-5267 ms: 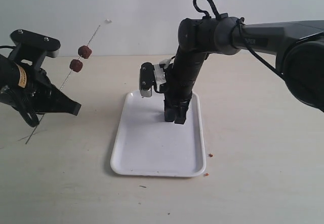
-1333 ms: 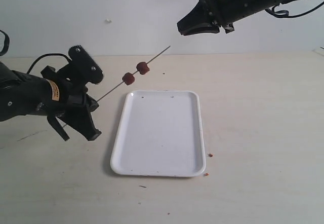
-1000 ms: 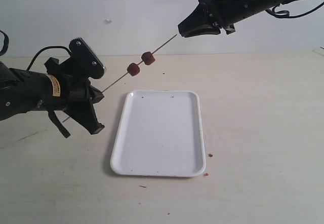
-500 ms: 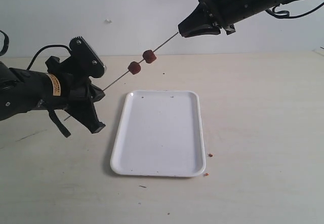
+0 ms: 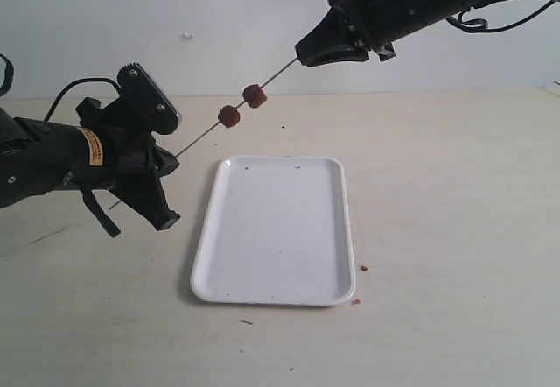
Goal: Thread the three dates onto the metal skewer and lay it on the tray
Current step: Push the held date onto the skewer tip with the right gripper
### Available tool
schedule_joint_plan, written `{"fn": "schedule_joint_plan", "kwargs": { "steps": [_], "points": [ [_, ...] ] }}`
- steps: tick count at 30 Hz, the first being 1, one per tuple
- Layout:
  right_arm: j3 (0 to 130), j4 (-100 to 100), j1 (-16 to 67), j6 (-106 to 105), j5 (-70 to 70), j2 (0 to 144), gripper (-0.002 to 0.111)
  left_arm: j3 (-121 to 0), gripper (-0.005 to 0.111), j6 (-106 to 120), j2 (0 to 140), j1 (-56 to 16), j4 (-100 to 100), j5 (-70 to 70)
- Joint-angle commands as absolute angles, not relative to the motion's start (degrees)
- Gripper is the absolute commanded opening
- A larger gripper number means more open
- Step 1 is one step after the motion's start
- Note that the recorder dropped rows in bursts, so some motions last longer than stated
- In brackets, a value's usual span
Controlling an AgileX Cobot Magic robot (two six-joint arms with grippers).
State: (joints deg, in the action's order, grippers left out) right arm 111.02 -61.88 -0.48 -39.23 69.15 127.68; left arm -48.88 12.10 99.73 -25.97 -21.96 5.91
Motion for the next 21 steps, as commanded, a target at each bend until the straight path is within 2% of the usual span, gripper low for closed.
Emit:
{"fn": "schedule_joint_plan", "kwargs": {
  "steps": [1, 21],
  "points": [
    [111.2, -62.4, 0.7, -39.2, 70.0, 127.2, 0.018, -48.7, 0.0, 11.7, 99.4, -26.8, -21.9, 7.8],
    [111.2, -56.4, 4.9, -38.9, 70.0, 127.2, 0.018, -48.7, 0.0, 11.8, 99.4, -28.1, -22.4, 9.2]
  ]
}}
